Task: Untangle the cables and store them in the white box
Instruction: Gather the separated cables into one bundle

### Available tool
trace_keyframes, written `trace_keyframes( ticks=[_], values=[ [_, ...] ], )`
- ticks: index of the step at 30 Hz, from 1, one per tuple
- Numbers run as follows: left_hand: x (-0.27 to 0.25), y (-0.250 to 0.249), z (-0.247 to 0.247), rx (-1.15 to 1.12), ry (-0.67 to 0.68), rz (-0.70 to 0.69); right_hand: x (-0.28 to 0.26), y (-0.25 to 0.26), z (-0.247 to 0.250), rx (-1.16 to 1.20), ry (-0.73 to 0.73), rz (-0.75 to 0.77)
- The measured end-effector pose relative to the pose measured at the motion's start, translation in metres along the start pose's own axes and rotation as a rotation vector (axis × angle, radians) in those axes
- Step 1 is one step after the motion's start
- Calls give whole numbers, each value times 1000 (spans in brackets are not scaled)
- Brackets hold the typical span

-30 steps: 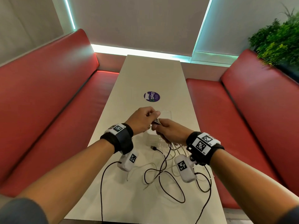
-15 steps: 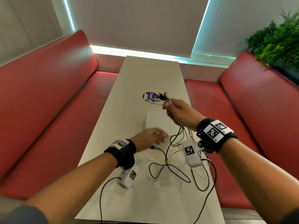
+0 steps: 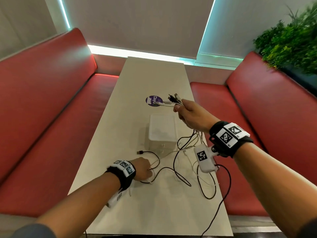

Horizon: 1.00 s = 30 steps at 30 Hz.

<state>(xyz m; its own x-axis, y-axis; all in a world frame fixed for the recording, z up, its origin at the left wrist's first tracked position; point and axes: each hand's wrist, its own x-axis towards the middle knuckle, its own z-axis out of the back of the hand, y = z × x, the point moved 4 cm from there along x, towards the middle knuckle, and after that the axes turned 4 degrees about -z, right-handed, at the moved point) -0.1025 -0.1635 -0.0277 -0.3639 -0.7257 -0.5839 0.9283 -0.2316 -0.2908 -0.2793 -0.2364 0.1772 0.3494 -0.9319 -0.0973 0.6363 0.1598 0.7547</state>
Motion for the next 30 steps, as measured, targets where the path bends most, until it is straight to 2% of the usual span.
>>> trace_keyframes(
  ticks=[3,5,9,12,15,21,23,30],
  values=[
    [-2,14,8,-130,-3,53,0,2,7,-26,-17,10],
    [-4,19,7,-179,67,64,0,3,10,-51,-29,10],
    [-7,28,7,-311,104,79,2,4,13,-83,-40,7],
    [-5,36,1,-538,40,128,3,3,13,-88,-42,2],
    [-5,42,2,-586,-3,159,3,4,14,-120,-50,14],
    [-8,48,12,-408,-54,124,1,5,13,-261,-66,2],
    [-8,47,16,-366,-64,75,1,3,13,-275,-64,-10],
    [-7,44,3,-287,148,48,-2,-1,14,-281,-52,-24]
  ],
)
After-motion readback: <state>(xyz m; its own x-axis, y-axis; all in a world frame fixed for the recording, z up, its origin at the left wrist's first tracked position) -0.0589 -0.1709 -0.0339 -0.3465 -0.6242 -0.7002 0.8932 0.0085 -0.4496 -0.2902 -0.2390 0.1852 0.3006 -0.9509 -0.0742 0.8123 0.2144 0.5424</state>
